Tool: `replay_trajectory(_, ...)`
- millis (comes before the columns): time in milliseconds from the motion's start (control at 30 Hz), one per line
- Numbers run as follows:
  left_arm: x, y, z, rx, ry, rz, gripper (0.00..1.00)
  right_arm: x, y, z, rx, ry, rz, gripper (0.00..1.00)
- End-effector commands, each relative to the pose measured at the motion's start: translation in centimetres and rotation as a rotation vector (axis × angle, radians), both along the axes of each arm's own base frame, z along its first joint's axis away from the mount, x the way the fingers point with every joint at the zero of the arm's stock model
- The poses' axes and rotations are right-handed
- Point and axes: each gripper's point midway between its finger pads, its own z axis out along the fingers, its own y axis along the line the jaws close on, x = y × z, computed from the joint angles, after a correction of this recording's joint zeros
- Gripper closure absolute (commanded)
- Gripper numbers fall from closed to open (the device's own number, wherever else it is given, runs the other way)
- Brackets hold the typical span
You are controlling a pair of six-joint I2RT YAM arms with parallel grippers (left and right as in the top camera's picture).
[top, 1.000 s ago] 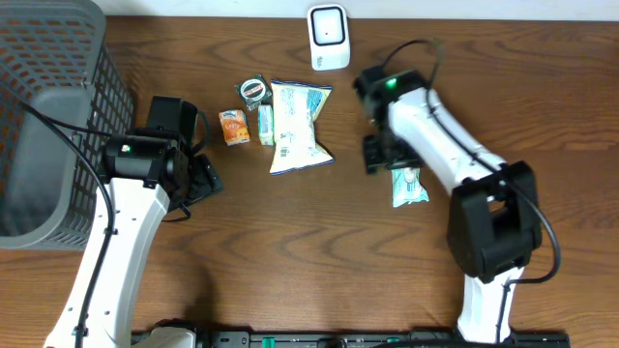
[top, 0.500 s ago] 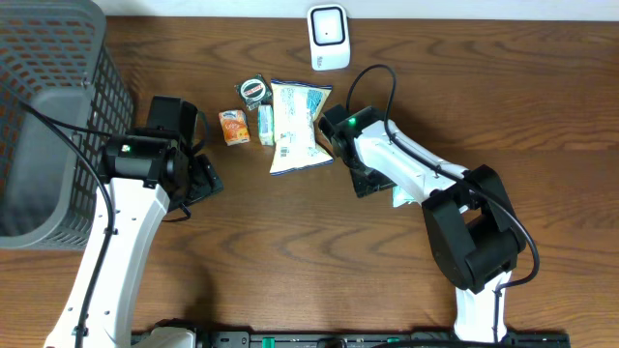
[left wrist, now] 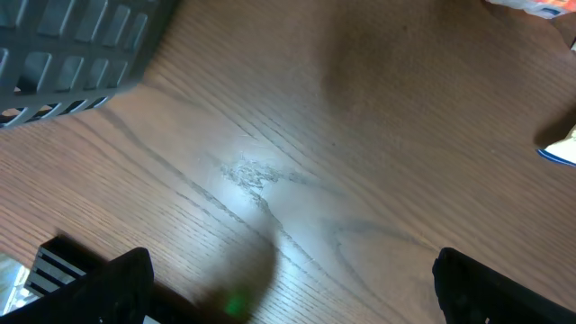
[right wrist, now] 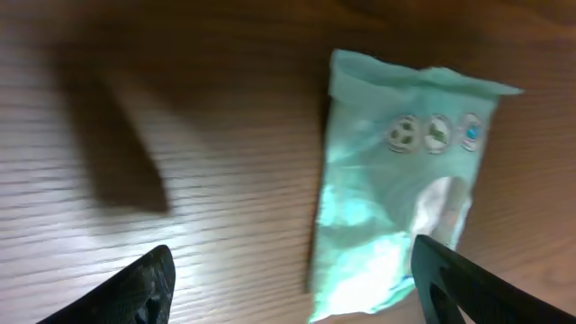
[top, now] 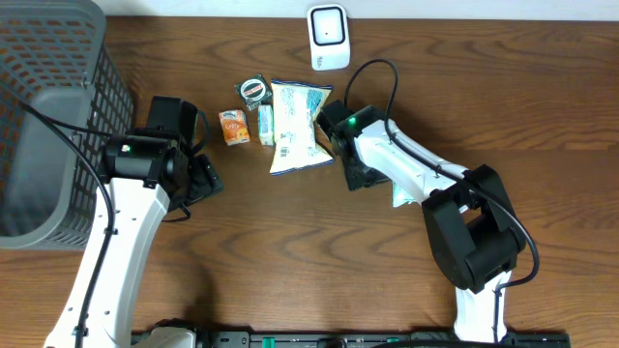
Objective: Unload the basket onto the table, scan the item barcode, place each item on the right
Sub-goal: 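Move the right gripper left to the white snack bag, then grasp the white snack bag with the right gripper and lift it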
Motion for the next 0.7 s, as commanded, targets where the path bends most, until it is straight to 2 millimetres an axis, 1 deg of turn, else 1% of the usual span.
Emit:
replay_trajectory(0,-0.1,0.3,-0.1,0.009,0.007,0.010,0.03,2.0,2.6,1.7,0.157,-0.029,-0.037,0.21)
replay_trajectory(67,-0.1,0.3,-0.1,0.009,0.007,0.010,0.02,3.1,3.7,2.6,0.236,-0.045,-0.039,0.21)
replay_trajectory(133,-0.1,0.3,-0.1,0.010,0.007,0.010,0.03,4.3,5.4,3.2,0.345,-0.050,-0.001,0.21)
replay_trajectory(200,-0.1,0.3,-0.1,0.010,0.007,0.010,0.02,5.4,7.5,3.7,0.486,-0.057,0.040,0.15)
replay_trajectory(300,-0.1,0.3,-0.1,0.009,0.007,0.010,0.02,6.9,9.7,4.5,0.661,-0.074,0.057,0.04)
replay_trajectory(333,-0.1,0.3,-0.1,0.009,0.007,0.010,0.02,7.3,10.2,4.8,0.703,-0.082,0.061,0.01)
replay_trajectory(467,-0.1,0.3,-0.1,0.009,0.007,0.010,0.02,9.4,12.0,6.3,0.865,-0.132,0.096,0.01)
replay_trajectory(567,-0.1,0.3,-0.1,0.009,0.007,0.010,0.02,10.6,12.5,6.0,0.892,-0.170,0.085,0.01)
replay_trajectory(667,-0.1,0.3,-0.1,0.009,0.007,0.010,0.02,11.3,13.4,5.5,0.929,-0.178,0.093,0.01)
